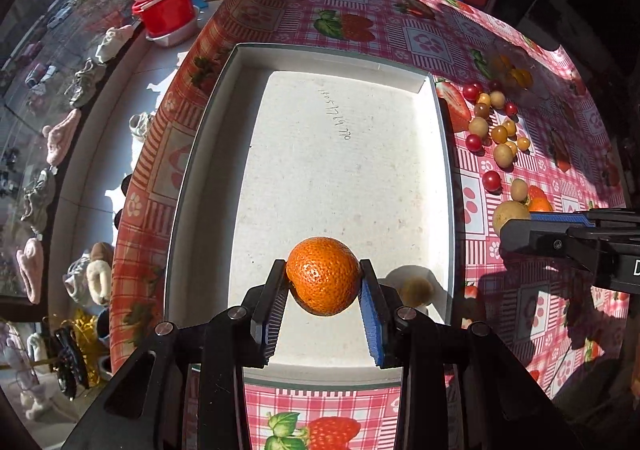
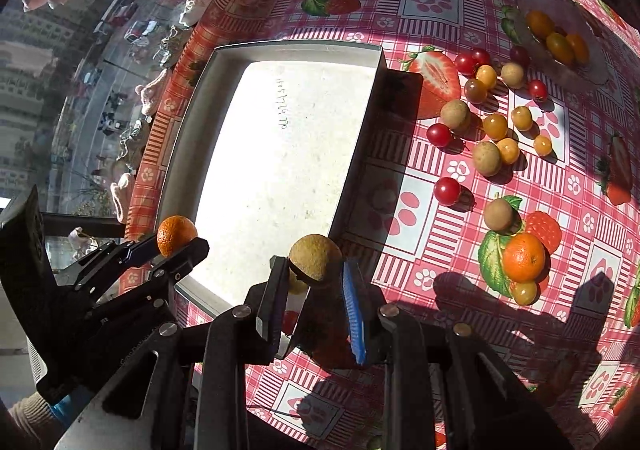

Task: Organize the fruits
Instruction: 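Carry the mandarin and brown fruit into the white tray with both tools, then open the left tool to release the mandarin while the right tool releases the brown fruit, then move both tools back to the fruit cluster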

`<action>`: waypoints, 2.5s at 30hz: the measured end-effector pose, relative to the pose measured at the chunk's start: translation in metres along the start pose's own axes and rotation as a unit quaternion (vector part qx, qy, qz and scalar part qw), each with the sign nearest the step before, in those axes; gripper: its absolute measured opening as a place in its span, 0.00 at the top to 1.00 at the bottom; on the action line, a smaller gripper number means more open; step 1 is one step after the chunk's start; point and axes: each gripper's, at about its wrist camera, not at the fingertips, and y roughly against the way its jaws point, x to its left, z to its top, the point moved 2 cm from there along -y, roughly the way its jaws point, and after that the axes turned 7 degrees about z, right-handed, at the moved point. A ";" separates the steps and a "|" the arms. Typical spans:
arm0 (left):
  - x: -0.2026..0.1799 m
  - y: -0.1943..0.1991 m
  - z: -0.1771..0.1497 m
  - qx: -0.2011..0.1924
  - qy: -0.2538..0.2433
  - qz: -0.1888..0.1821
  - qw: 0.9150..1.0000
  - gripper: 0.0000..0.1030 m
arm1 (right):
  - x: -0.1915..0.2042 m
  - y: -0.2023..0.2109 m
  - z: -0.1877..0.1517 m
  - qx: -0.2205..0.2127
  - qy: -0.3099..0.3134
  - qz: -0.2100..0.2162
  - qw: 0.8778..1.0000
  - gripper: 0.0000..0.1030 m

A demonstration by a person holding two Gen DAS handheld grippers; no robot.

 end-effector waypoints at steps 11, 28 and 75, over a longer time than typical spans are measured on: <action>0.021 -0.027 -0.006 0.021 0.004 0.014 1.000 0.65 | 0.020 -0.038 0.007 0.034 0.025 -0.017 0.999 0.72; 0.020 -0.052 -0.013 0.049 -0.008 0.046 0.998 0.38 | 0.036 -0.106 0.022 0.095 0.049 -0.055 0.993 0.70; -0.181 -0.023 0.040 0.015 -0.176 0.003 0.984 0.32 | -0.171 0.028 -0.082 -0.027 -0.138 -0.139 0.980 0.15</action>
